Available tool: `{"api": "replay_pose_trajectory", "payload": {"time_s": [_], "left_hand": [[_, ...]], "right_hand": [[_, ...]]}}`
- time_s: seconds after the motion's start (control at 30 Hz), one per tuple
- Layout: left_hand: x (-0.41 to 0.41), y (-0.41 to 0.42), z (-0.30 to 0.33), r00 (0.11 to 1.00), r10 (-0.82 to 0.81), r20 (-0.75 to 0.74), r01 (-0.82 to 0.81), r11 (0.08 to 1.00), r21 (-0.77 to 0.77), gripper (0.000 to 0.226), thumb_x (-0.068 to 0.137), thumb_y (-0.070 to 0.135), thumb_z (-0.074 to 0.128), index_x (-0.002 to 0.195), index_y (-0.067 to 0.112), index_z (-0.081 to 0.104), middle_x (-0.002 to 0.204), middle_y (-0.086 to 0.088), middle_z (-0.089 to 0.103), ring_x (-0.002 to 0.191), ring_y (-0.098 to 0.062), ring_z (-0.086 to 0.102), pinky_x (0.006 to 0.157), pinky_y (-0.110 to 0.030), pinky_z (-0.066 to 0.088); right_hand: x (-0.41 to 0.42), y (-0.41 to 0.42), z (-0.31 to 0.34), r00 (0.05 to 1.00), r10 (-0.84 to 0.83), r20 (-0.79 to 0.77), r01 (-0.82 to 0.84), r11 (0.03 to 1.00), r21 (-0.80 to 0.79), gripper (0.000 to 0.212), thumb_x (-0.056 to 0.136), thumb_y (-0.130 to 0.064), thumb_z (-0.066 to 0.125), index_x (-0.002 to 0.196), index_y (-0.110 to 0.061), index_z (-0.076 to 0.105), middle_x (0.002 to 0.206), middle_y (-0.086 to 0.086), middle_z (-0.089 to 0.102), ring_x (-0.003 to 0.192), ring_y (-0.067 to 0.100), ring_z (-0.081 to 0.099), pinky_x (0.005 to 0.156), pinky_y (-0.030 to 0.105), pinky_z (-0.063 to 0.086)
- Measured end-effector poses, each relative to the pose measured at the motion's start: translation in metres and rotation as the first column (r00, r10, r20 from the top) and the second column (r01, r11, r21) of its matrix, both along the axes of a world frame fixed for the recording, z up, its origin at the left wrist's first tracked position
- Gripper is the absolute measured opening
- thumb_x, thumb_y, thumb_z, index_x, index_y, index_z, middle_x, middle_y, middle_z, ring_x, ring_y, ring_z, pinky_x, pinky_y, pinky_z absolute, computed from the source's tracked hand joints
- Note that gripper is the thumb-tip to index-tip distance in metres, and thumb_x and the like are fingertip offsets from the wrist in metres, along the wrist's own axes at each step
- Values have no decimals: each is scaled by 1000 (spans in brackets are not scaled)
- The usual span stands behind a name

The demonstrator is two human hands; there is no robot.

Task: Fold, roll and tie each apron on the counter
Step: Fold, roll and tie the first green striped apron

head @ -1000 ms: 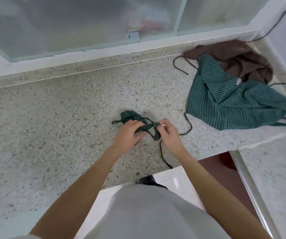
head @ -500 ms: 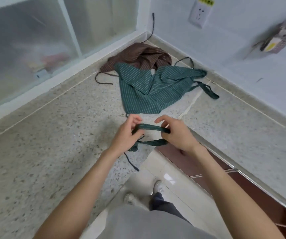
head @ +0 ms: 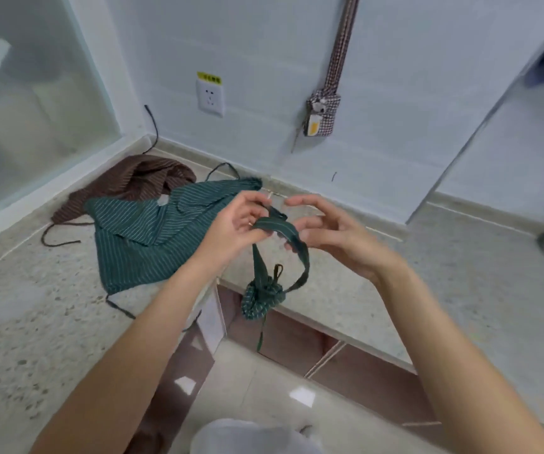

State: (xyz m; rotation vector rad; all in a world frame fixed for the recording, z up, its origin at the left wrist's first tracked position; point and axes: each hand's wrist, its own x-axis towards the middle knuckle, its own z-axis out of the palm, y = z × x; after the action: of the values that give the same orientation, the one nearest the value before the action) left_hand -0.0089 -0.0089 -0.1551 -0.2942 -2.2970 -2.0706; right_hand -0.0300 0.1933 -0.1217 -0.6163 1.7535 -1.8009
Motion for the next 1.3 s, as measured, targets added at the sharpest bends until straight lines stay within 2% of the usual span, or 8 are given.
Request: {"api": "replay_pose_trajectory", "payload": {"time_s": [0.23, 0.43, 0.53, 0.7, 0.83, 0.97, 1.17, 1.3], "left_hand": [[-77, 106, 47, 990, 113, -87, -120, 990, -76, 27, 89, -1, 52, 93, 25, 56, 90, 6, 59, 81, 1, 55, 75, -15, 41], [-119, 138, 71, 959, -278, 61, 282, 956, -75, 20, 83, 15, 67, 100, 24, 62, 91, 7, 64, 86, -4, 61, 83, -17, 48], [-154, 158, 87, 978, -83, -191, 24, 955, -296, 22, 75, 10, 76, 84, 23, 62, 81, 5, 63, 69, -1, 59, 71, -13, 49], [-218, 186, 111, 689, 13, -725, -464, 777, -426, 15, 77, 7, 60, 84, 16, 50, 80, 9, 48, 64, -7, 47, 62, -33, 46], [-246, 204, 137, 892, -130, -432, -30, 939, -343, 21, 89, 6, 47, 98, 24, 41, 85, 3, 63, 81, -16, 63, 83, -39, 51], [-269, 209, 172, 855, -233, -462, 166, 969, -182, 33, 84, 4, 62, 99, 29, 46, 82, 4, 58, 67, -12, 58, 73, -33, 54], [-318, 191, 205, 774, -222, -593, 133, 973, -191, 26, 82, 13, 69, 87, 30, 51, 82, 21, 56, 71, -5, 53, 62, -23, 47], [-353, 179, 226, 752, -106, -651, 18, 990, -141, 12, 88, 18, 63, 85, 23, 53, 81, 17, 55, 70, -5, 52, 60, -27, 47]], "right_hand": [[-64, 96, 45, 915, -65, -398, 220, 907, 359, 44, 77, -11, 74, 115, -22, 54, 69, 0, 55, 65, 13, 49, 68, 29, 39], [-108, 133, 72, 804, -325, -498, 456, 874, 166, 28, 81, -3, 64, 103, -18, 57, 71, -2, 50, 68, 15, 47, 68, 34, 45], [-126, 145, 91, 782, -323, -533, 467, 870, 158, 31, 80, -5, 65, 106, -19, 56, 77, -3, 52, 74, 15, 49, 73, 32, 45], [-157, 177, 121, 781, -292, -552, 437, 887, 148, 39, 81, 1, 65, 114, -19, 56, 95, 4, 61, 86, 12, 57, 80, 26, 49], [-194, 186, 135, 392, -272, -879, 766, 626, 148, 28, 78, -4, 68, 100, -19, 60, 78, -5, 62, 75, 10, 58, 73, 28, 52], [-232, 178, 147, 82, -204, -975, 899, 438, -16, 13, 77, -10, 64, 86, -17, 57, 73, -6, 55, 70, 15, 53, 66, 34, 46], [-273, 163, 183, 504, -556, -661, 651, 748, -132, 22, 83, -3, 60, 96, -17, 48, 78, 9, 67, 77, 25, 66, 83, 37, 50], [-304, 150, 209, 423, -542, -726, 617, 759, -207, 14, 82, -9, 68, 91, -12, 57, 76, 6, 62, 71, 19, 58, 75, 38, 52]]}}
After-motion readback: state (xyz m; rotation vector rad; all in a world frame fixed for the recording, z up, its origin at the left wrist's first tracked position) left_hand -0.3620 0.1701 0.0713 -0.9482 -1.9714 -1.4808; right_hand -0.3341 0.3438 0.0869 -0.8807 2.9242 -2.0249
